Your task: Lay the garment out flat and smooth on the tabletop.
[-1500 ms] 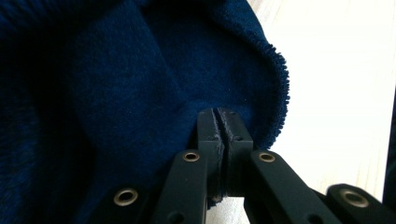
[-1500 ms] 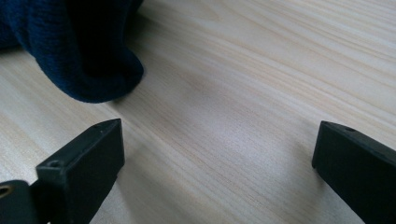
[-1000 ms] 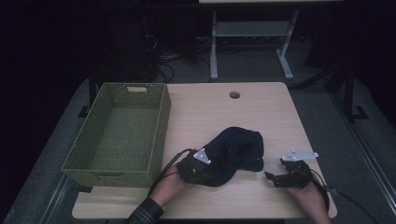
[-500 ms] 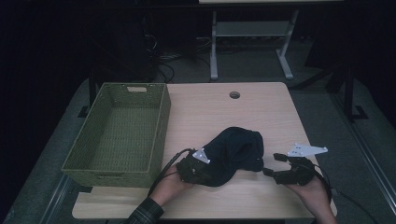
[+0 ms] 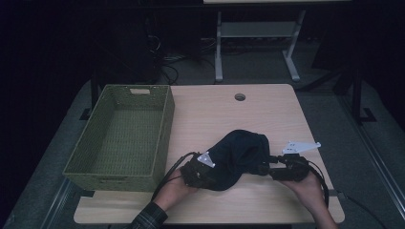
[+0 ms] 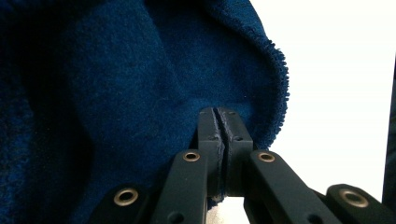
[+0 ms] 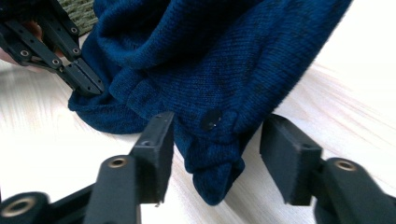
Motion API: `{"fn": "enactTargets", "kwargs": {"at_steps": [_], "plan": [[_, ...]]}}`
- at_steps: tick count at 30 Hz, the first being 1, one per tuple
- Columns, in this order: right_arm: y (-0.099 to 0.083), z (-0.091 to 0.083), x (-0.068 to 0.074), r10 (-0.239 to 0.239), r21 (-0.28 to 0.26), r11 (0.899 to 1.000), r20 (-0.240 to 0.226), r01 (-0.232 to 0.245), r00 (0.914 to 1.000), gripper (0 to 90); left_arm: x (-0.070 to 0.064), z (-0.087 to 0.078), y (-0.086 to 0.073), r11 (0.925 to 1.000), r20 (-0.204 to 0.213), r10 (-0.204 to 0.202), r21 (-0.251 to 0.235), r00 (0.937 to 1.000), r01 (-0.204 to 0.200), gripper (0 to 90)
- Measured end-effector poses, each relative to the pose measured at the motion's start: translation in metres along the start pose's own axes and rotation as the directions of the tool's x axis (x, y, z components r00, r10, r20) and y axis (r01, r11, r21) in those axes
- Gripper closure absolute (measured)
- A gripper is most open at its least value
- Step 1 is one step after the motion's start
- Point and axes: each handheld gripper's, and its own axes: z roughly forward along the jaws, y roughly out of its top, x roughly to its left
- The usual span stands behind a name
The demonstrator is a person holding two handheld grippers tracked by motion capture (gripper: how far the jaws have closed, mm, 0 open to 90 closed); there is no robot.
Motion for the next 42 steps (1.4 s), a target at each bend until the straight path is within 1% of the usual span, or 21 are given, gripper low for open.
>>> {"fn": "enactTargets", "kwargs": {"at_steps": [3,7,9,14,16,18,19,21,22,23,25,26,27,29,30,31,33,36,38,40,42], "plan": [[0.001,0.001,0.001,-0.004,0.004,1.000,-0.016,0.004,0.9999,64.2,0.001,0.000,0.000,1.0000,0.003,0.000,-0.001,1.0000,0.000,87.9],[0.002,-0.003,0.002,-0.015,-0.006,1.000,-0.010,0.015,0.9998,75.1,0.001,0.000,0.000,1.0000,0.005,0.000,-0.001,1.0000,0.000,88.0],[0.003,-0.004,0.002,-0.013,-0.006,1.000,-0.008,0.013,0.9999,75.7,0.001,0.000,0.000,1.0000,0.004,0.000,-0.001,1.0000,0.000,88.0],[0.012,-0.008,0.004,-0.035,0.007,0.999,0.008,0.035,0.9993,76.2,0.000,0.000,0.000,1.0000,0.000,-0.005,-0.004,1.0000,0.005,88.0],[0.014,-0.010,0.004,-0.039,-0.001,0.999,0.012,0.039,0.9991,76.2,0.000,0.000,0.000,1.0000,0.000,-0.003,-0.004,1.0000,0.003,88.0],[0.016,-0.011,0.003,-0.038,0.000,0.999,0.014,0.038,0.9992,76.4,0.000,0.000,0.000,1.0000,0.000,-0.003,-0.004,1.0000,0.003,88.0],[0.019,-0.014,0.003,-0.028,-0.005,1.000,0.014,0.028,0.9995,76.5,0.000,0.000,0.000,1.0000,0.000,-0.003,-0.005,1.0000,0.003,88.0],[0.021,-0.015,0.003,-0.031,-0.008,0.999,0.017,0.032,0.9994,76.6,0.000,0.000,0.000,1.0000,-0.003,-0.001,-0.004,1.0000,0.001,88.0],[0.024,-0.016,0.002,-0.040,-0.015,0.999,0.021,0.040,0.9990,76.6,0.000,0.000,0.000,1.0000,-0.004,0.000,-0.004,1.0000,0.000,88.0],[0.028,-0.018,0.001,-0.039,-0.018,0.999,0.025,0.039,0.9989,76.7,0.000,0.000,0.000,1.0000,-0.003,0.001,-0.003,1.0000,-0.001,88.0],[0.030,-0.019,0.000,-0.039,-0.017,0.999,0.027,0.039,0.9989,76.7,0.000,0.000,0.000,1.0000,-0.001,0.001,-0.003,1.0000,-0.001,88.0],[0.033,-0.020,-0.001,-0.037,-0.019,0.999,0.030,0.038,0.9989,76.7,0.001,0.000,0.000,1.0000,0.000,0.008,-0.001,1.0000,-0.008,88.0],[0.035,-0.021,-0.002,-0.034,-0.023,0.999,0.033,0.035,0.9989,76.7,0.001,0.000,0.000,1.0000,0.005,0.002,-0.002,1.0000,-0.002,88.0],[0.044,-0.025,-0.004,-0.041,-0.029,0.999,0.051,0.043,0.9979,76.9,0.001,0.000,0.001,1.0000,0.002,0.006,-0.002,1.0000,-0.006,88.0],[0.044,-0.025,-0.004,-0.041,-0.029,0.999,0.051,0.043,0.9979,76.9,0.001,0.000,0.001,1.0000,0.002,0.006,-0.002,1.0000,-0.006,88.0],[0.049,-0.029,-0.005,-0.044,-0.033,0.998,0.061,0.046,0.9972,76.9,0.000,0.000,0.001,1.0000,-0.001,0.009,-0.005,1.0000,-0.009,88.0],[0.052,-0.030,-0.006,-0.049,-0.030,0.998,0.067,0.051,0.9965,76.9,0.000,0.001,0.000,0.9999,-0.001,0.002,-0.011,1.0000,-0.002,88.0],[0.060,-0.035,-0.008,-0.053,-0.038,0.998,0.086,0.056,0.9949,77.1,0.000,0.000,0.000,1.0000,0.001,0.005,-0.005,1.0000,-0.005,88.0],[0.069,-0.039,-0.012,-0.059,-0.048,0.997,0.106,0.064,0.9926,77.2,0.000,0.000,0.000,1.0000,0.003,0.002,-0.005,1.0000,-0.002,88.0],[0.072,-0.041,-0.014,-0.061,-0.046,0.997,0.111,0.066,0.9919,77.3,0.001,0.000,0.000,1.0000,0.003,0.002,-0.004,1.0000,-0.002,88.0],[0.078,-0.043,-0.017,-0.060,-0.047,0.997,0.129,0.067,0.9898,77.4,0.001,0.000,0.000,1.0000,0.002,0.004,-0.003,1.0000,-0.004,88.0]]}}
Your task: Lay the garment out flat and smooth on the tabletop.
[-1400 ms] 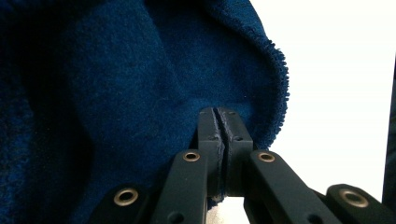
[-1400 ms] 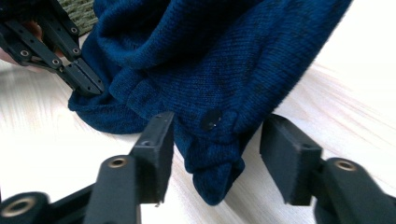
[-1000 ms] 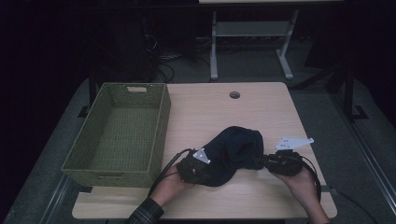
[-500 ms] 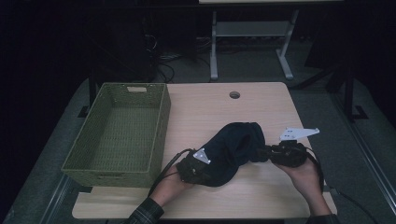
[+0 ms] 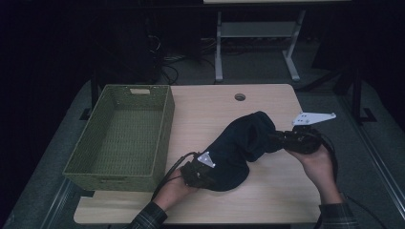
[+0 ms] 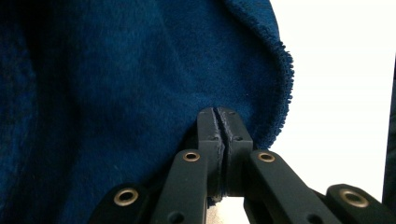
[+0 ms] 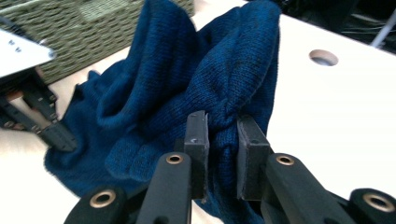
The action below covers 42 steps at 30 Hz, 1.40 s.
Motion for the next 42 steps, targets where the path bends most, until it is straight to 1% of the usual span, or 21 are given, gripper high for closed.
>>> {"fn": "enactTargets", "kwargs": {"at_steps": [7,9,11,13,16,18,20,21,22,24,25,26,28,29,30,32,33,34,35,39,42], "plan": [[0.018,-0.003,-0.017,0.000,0.015,1.000,0.058,-0.001,0.9983,77.7,0.001,0.000,0.001,1.0000,0.010,-0.006,0.003,0.9999,0.006,88.0],[0.021,-0.003,-0.022,0.006,0.022,1.000,0.069,-0.008,0.9976,77.7,0.001,0.000,0.001,0.9999,0.010,0.006,0.011,0.9999,-0.006,88.0],[0.024,0.002,-0.031,0.010,0.045,0.999,0.088,-0.013,0.9961,77.9,0.000,0.000,0.002,1.0000,0.009,0.001,0.009,1.0000,-0.001,88.0],[0.025,0.004,-0.034,0.011,0.053,0.998,0.094,-0.016,0.9955,77.9,0.001,0.000,0.002,0.9999,0.012,0.004,0.011,0.9999,-0.004,88.0],[0.025,0.012,-0.042,0.035,0.074,0.996,0.109,-0.043,0.9935,78.1,0.001,0.000,0.002,0.9998,0.008,0.013,0.013,0.9999,-0.014,88.0],[0.025,0.020,-0.050,0.036,0.095,0.994,0.125,-0.048,0.9915,78.2,0.001,0.000,0.002,0.9999,0.016,0.001,0.013,0.9999,-0.001,88.0],[0.026,0.027,-0.057,0.042,0.113,0.992,0.131,-0.057,0.9905,78.3,0.001,0.000,0.002,0.9998,0.012,0.012,0.014,0.9999,-0.012,88.0],[0.027,0.035,-0.063,0.049,0.129,0.989,0.135,-0.067,0.9897,78.3,0.001,0.000,0.002,0.9998,0.015,0.009,0.018,0.9998,-0.009,88.0],[0.027,0.035,-0.063,0.049,0.129,0.989,0.135,-0.067,0.9897,78.3,0.001,0.000,0.002,0.9998,0.016,0.008,0.018,0.9998,-0.008,88.0],[0.028,0.044,-0.069,0.058,0.138,0.987,0.140,-0.078,0.9885,78.3,0.001,0.000,0.002,0.9998,0.017,0.008,0.019,0.9998,-0.009,88.0],[0.027,0.053,-0.073,0.065,0.157,0.984,0.140,-0.086,0.9881,78.4,0.002,0.000,0.002,0.9998,0.018,0.009,0.019,0.9998,-0.010,88.0],[0.027,0.053,-0.073,0.065,0.157,0.984,0.140,-0.086,0.9881,78.4,0.002,0.000,0.002,0.9998,0.018,0.009,0.019,0.9998,-0.009,88.0],[0.025,0.063,-0.077,0.064,0.173,0.981,0.147,-0.090,0.9871,78.4,0.002,0.000,0.002,0.9997,0.016,0.013,0.022,0.9998,-0.013,88.0],[0.022,0.073,-0.081,0.058,0.187,0.979,0.154,-0.086,0.9864,78.4,0.002,-0.001,0.002,0.9997,0.016,0.013,0.022,0.9998,-0.013,88.0],[0.022,0.073,-0.081,0.058,0.187,0.979,0.154,-0.086,0.9864,78.4,0.002,-0.001,0.002,0.9997,0.016,0.014,0.021,0.9998,-0.014,88.0],[0.018,0.083,-0.084,0.049,0.208,0.975,0.163,-0.083,0.9855,78.4,0.002,0.000,0.002,0.9997,0.016,0.013,0.019,0.9998,-0.013,88.0],[0.013,0.092,-0.089,0.063,0.219,0.971,0.161,-0.098,0.9849,78.4,0.002,0.000,0.002,0.9998,0.016,0.012,0.017,0.9998,-0.012,88.0],[0.013,0.092,-0.089,0.063,0.219,0.971,0.161,-0.098,0.9849,78.4,0.002,0.000,0.002,0.9998,0.016,0.012,0.017,0.9998,-0.012,88.0],[0.012,0.096,-0.091,0.068,0.224,0.969,0.159,-0.103,0.9850,78.4,0.002,0.000,0.002,0.9996,0.014,0.017,0.021,0.9997,-0.018,88.0],[0.003,0.110,-0.097,0.092,0.240,0.962,0.168,-0.131,0.9815,78.4,0.002,0.000,0.002,0.9998,0.018,0.010,0.014,0.9998,-0.010,88.0],[-0.001,0.114,-0.099,0.101,0.241,0.960,0.169,-0.140,0.9805,78.3,0.001,0.000,0.002,0.9999,0.016,0.009,0.012,0.9998,-0.009,88.0]]}}
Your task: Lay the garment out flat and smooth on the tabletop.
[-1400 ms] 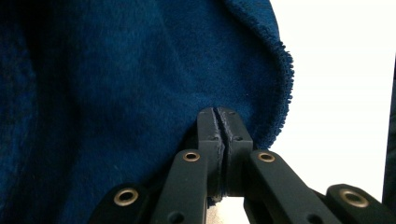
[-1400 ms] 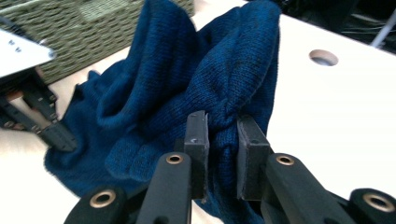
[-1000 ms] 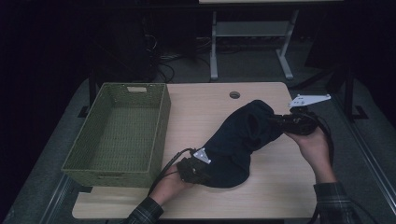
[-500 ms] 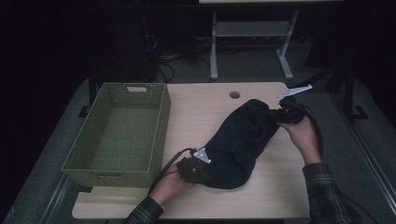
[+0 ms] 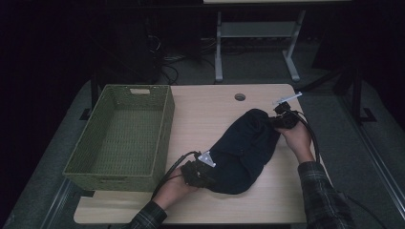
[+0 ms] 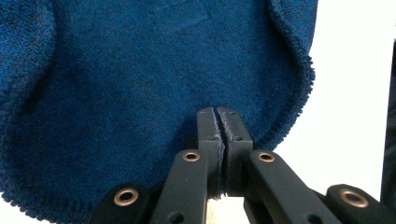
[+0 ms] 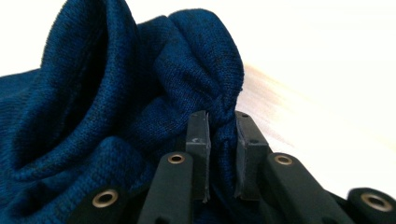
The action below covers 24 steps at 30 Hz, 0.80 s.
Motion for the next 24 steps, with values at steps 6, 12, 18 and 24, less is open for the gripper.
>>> {"fn": "enactTargets", "kwargs": {"at_steps": [6,12,18,24], "plan": [[-0.004,0.007,-0.001,0.015,-0.003,1.000,0.003,-0.015,0.9999,64.2,0.000,0.000,0.000,1.0000,0.002,0.001,0.001,1.0000,-0.001,88.0],[-0.002,-0.013,-0.002,0.020,-0.056,0.998,0.052,-0.017,0.9984,53.1,0.001,0.000,0.000,1.0000,0.003,-0.001,-0.003,1.0000,0.001,88.0],[-0.007,-0.037,0.000,0.016,-0.092,0.996,0.044,-0.012,0.9989,54.4,0.001,0.000,-0.001,1.0000,0.005,-0.005,-0.006,1.0000,0.005,88.1],[-0.019,-0.056,0.014,-0.012,-0.119,0.993,0.035,0.016,0.9993,62.3,0.001,0.000,-0.001,0.9999,0.004,-0.007,-0.008,1.0000,0.007,88.1]]}}
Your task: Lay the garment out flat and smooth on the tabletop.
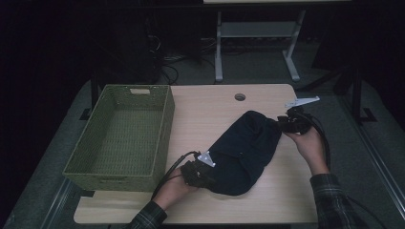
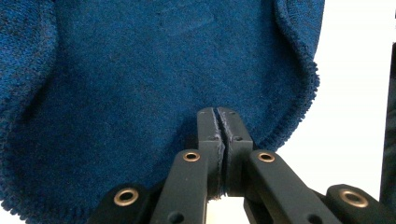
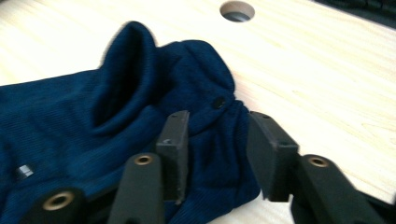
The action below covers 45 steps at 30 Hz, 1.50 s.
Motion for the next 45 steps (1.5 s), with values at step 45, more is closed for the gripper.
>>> {"fn": "enactTargets", "kwargs": {"at_steps": [45], "plan": [[-0.088,-0.021,0.103,-0.076,-0.025,0.997,-0.231,0.072,0.9699,89.9,0.003,0.000,-0.003,0.9997,0.022,-0.022,-0.012,0.9995,0.022,88.2]]}}
